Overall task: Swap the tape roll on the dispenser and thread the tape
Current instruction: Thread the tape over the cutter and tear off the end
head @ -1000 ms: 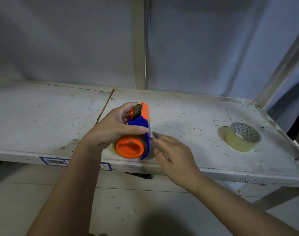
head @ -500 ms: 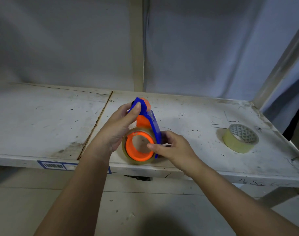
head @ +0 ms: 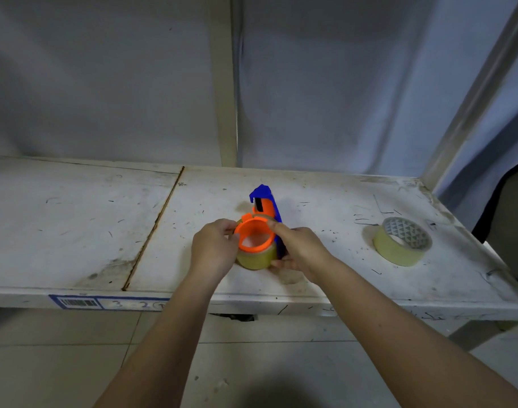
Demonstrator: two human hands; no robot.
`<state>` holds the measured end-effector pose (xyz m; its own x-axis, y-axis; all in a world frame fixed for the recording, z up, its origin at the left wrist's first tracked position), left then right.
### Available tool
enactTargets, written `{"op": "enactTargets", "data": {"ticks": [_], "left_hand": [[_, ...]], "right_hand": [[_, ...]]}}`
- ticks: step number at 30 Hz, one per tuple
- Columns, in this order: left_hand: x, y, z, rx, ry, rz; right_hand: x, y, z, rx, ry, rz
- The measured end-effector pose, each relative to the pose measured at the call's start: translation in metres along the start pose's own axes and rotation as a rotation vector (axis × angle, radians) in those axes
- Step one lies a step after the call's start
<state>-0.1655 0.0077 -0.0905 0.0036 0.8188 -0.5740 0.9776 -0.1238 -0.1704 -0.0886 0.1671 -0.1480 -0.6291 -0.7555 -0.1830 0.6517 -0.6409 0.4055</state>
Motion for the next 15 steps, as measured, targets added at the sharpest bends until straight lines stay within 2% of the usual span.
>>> {"op": "enactTargets", "data": {"ticks": [2, 6, 8, 15], "left_hand": [[0.003, -0.001, 0.001, 0.007, -0.011, -0.007], [0.008, 0.002, -0.003, 0.035, -0.033, -0.015], [0.009, 0.003, -0.005, 0.052, -0.055, -0.018], [0.011, 0.008, -0.006, 0.057, -0.06, -0.02]], "right_hand": [[-0.004, -0.003, 0.003, -0.053, 0.089, -0.049], [-0.015, -0.003, 0.02, -0.308, 0.497, -0.188], [-0.016, -0.003, 0.024, -0.385, 0.627, -0.23], [-0.015, -0.001, 0.024, -0.454, 0.757, -0.268]]}}
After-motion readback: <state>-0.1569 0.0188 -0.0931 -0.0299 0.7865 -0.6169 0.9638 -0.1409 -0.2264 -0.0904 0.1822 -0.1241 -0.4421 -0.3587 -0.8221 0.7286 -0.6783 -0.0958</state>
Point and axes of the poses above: each hand's wrist, its own y-axis away from the middle knuckle, its own x-axis out of the palm, z = x × y, the point moved 10 cm from there along -y, towards the middle knuckle, and after that the axes turned 12 degrees about -z, right-handed, at the moved point
